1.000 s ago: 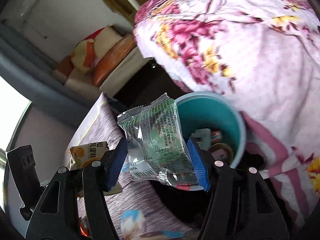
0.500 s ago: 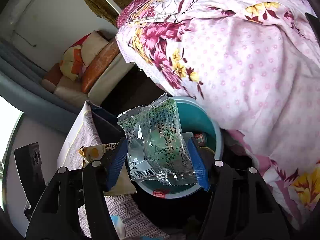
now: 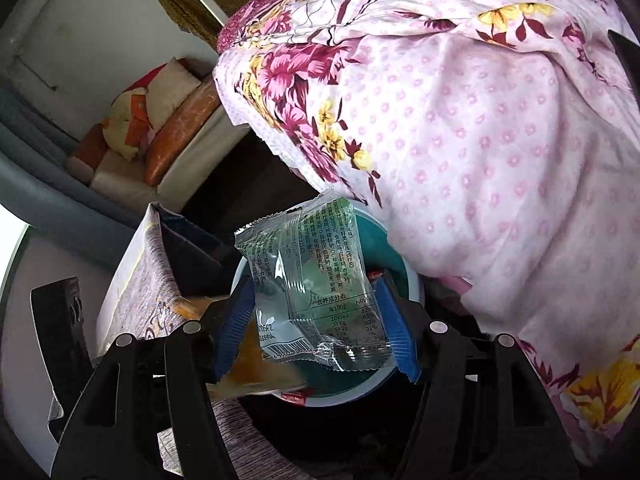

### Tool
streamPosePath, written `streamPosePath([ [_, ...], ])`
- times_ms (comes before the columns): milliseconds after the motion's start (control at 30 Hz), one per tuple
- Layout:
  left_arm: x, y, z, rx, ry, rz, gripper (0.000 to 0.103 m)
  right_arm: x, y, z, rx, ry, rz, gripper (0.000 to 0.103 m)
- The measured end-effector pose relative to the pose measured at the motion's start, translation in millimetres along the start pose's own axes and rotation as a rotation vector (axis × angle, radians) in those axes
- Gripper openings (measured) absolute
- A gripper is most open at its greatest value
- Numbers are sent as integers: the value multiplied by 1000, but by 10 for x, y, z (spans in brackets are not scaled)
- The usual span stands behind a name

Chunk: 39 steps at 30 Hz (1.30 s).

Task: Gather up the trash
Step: 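Carry both wrappers over the teal bucket and open both tools to drop them, then return to the pile and grasp the red packet with the left tool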

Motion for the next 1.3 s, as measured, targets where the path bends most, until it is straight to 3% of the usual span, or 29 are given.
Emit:
streamPosePath([
  [367,167,202,52,21,-4,32,90,130,8,-174,36,7,19,61],
  [500,216,249,89,21,3,44,90,210,31,-217,53,3,22,73],
  [1300,599,657,484,-18,30,151,92,666,428,-208,144,34,59,79],
])
Point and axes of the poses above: each gripper's, at about its wrist camera, not at the fingertips, and z roughly against the way its jaws point, x to its left, y to its underside, the point moved 5 cm from there along -z, roughly the way its jaws point, and after that the axes turned 1 degree about x, right-handed, at the moved point
